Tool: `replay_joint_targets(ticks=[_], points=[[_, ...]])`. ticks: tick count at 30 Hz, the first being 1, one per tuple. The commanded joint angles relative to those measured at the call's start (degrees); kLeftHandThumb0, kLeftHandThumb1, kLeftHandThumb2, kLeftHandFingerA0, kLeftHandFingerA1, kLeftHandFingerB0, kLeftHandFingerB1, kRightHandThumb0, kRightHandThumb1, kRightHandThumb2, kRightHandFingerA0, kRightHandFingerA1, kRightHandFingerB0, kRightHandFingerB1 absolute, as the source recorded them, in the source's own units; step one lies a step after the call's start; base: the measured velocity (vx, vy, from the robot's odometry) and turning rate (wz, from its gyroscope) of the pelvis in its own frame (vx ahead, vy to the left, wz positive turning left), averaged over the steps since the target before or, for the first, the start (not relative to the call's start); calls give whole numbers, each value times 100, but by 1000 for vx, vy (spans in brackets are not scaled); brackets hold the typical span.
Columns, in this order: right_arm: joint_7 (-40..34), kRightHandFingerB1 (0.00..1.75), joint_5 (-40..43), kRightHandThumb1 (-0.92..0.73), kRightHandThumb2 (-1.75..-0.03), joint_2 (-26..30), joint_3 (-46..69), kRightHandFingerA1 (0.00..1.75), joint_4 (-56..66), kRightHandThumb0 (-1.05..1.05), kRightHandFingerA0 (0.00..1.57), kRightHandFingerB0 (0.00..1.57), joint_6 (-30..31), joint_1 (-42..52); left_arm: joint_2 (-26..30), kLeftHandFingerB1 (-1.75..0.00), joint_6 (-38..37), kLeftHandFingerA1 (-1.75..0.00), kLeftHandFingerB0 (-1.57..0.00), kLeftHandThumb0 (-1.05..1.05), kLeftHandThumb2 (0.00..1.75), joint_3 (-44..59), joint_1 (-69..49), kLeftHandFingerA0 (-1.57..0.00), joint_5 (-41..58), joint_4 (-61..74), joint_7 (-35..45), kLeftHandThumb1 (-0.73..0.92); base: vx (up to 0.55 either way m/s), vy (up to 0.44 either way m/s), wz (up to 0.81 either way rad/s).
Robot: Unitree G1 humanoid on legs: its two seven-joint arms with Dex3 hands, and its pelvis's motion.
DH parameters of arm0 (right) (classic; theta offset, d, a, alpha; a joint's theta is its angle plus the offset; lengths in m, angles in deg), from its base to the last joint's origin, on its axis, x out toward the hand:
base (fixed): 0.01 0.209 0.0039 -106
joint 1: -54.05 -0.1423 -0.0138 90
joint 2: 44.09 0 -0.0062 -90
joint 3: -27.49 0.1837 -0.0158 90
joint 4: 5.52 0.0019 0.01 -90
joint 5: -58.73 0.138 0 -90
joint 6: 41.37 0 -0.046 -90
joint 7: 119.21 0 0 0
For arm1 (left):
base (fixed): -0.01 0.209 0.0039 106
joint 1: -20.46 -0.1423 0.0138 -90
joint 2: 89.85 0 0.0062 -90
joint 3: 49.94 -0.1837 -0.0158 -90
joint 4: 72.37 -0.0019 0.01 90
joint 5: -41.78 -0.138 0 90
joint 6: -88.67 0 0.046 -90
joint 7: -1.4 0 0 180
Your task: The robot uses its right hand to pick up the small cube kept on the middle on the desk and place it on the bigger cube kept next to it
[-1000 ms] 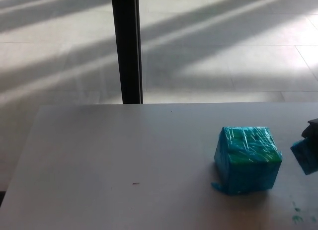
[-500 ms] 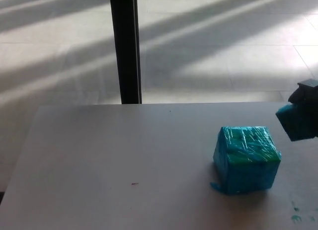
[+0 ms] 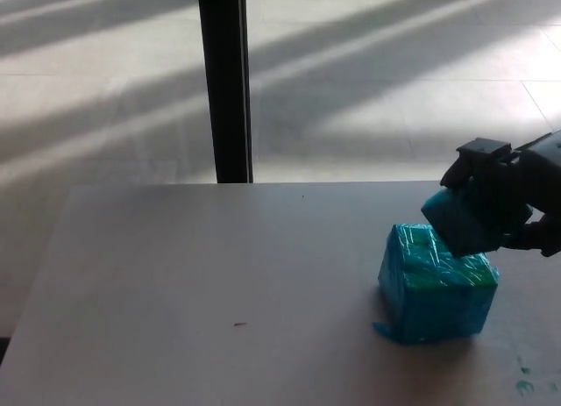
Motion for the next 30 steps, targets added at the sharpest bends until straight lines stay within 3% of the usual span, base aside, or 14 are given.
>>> replay_joint_targets(ticks=[1, 3, 7, 8, 9, 11, 12, 16, 17, 18, 21, 22, 23, 30], points=[[472, 138, 121, -72, -70, -37, 24, 175, 9, -31, 83, 70, 33, -169, 90, -31, 6, -37, -30, -85, 65, 22, -24, -41, 62, 35, -39, 79, 0, 0, 0], [579, 141, 77, -71, -70, -39, -16, 175, -43, -27, 80, 68, 48, -204, 99, -31, 5, -39, -29, -84, 65, 25, 1, -42, 61, -14, -27, 80, 0, 0, 0], [791, 76, -45, -70, -64, -35, -91, 167, -19, -31, 82, 86, 191, -230, 108, -30, 5, -38, -27, -85, 65, 5, 22, -41, 49, -29, -21, 80, 0, 0, 0], [746, 76, -69, -70, -64, -50, -101, 167, -50, -31, 82, 86, 166, -234, 110, -30, 23, -38, -27, -85, 65, 15, 27, -41, 65, -33, -1, 80, 0, 0, 0], [784, 126, -103, -70, -63, -100, -159, 168, -100, -31, 82, 70, 183, -256, 99, -31, -48, -37, -28, -84, 65, -9, 25, -41, 28, -56, -39, 80, 0, 0, 0], [867, 126, -95, -70, -63, -114, -183, 168, -105, -31, 82, 70, 232, -271, 103, -31, -53, -37, -28, -84, 65, -16, 30, -41, 22, -67, -33, 80, 0, 0, 0], [896, 155, -134, -72, -68, -206, -237, 174, -163, -26, 79, 63, 315, -307, 106, -31, -31, -37, -29, -84, 65, -15, 51, -41, 27, -72, -15, 80, 0, 0, 0], [871, 159, -138, -69, -72, -331, -260, 175, -290, -23, 79, 64, 301, -359, 99, -30, 5, -38, -27, -85, 65, 4, 52, -41, 54, -47, -16, 79, 0, 0, 0], [866, 150, -130, -68, -74, -365, -255, 174, -300, -21, 96, 62, 320, -333, 104, -31, -8, -37, -28, -84, 65, -12, 32, -40, 42, -25, 17, 80, 0, 0, 0], [870, 154, -164, -73, -75, -433, -291, 175, -334, -26, 77, 63, 338, -370, 100, -31, -15, -36, -29, -83, 65, -31, 34, -42, 16, -24, -44, 80, 0, 0, 0], [830, 155, -287, -71, -79, -543, -370, 175, -433, -26, 78, 64, 375, -428, 107, -31, -14, -36, -30, -86, 65, -24, 26, -39, 28, -13, -17, 80, 0, 0, 0], [766, 154, -327, -70, -81, -572, -397, 175, -503, -25, 79, 65, 344, -462, 108, -45, -31, -49, -24, -84, 100, -28, 20, -33, 23, -22, -7, 63, 0, 0, 0], [747, 144, -356, -65, -85, -607, -429, 171, -544, -19, 94, 67, 380, -464, 119, -45, -14, -49, -25, -84, 100, -35, 7, -34, 15, -12, -21, 63, 0, 0, 0], [689, 141, -548, -64, -78, -756, -562, 171, -955, -19, 92, 66, 679, -636, 116, -45, 68, -49, -24, -84, 99, 24, 53, -34, 74, -46, -10, 62, 0, 0, 0]])
